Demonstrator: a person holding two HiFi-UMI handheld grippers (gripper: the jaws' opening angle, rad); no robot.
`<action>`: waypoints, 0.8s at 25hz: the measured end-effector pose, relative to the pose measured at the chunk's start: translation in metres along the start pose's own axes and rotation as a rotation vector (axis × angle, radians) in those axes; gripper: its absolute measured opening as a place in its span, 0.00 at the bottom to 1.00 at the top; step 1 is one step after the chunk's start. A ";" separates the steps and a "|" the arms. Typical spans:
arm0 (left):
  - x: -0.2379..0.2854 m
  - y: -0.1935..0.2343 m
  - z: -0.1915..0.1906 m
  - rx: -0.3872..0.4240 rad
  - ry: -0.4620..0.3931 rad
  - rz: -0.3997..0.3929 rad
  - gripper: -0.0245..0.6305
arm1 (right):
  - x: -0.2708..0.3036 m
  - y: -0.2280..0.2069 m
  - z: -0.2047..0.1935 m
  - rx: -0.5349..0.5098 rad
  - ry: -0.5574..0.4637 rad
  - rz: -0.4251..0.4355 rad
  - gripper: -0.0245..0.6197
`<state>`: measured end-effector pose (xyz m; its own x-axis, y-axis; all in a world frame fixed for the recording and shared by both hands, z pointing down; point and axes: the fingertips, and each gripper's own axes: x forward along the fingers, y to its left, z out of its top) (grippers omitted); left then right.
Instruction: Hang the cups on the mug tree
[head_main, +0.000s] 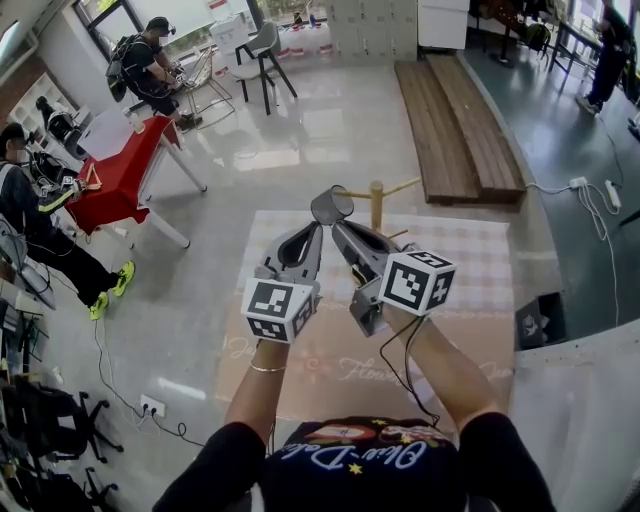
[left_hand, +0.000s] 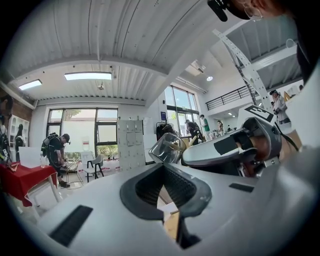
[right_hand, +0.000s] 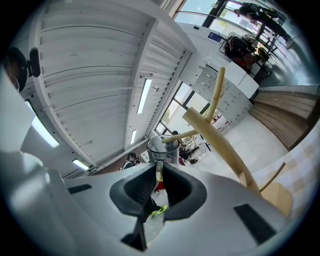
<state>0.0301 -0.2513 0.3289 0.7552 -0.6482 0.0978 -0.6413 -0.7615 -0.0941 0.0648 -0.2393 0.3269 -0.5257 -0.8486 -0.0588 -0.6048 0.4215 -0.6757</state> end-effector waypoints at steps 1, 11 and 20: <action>0.000 -0.001 0.000 0.010 0.003 0.000 0.05 | -0.001 -0.001 0.000 0.004 -0.002 0.000 0.11; 0.002 -0.005 0.004 0.004 -0.003 -0.010 0.05 | -0.005 -0.003 0.004 0.074 -0.040 0.010 0.11; 0.006 -0.007 0.010 0.009 -0.011 -0.011 0.05 | -0.007 -0.005 0.008 0.123 -0.073 0.022 0.11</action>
<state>0.0400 -0.2498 0.3206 0.7639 -0.6394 0.0878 -0.6316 -0.7686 -0.1018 0.0759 -0.2381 0.3246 -0.4901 -0.8627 -0.1248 -0.5135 0.4015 -0.7584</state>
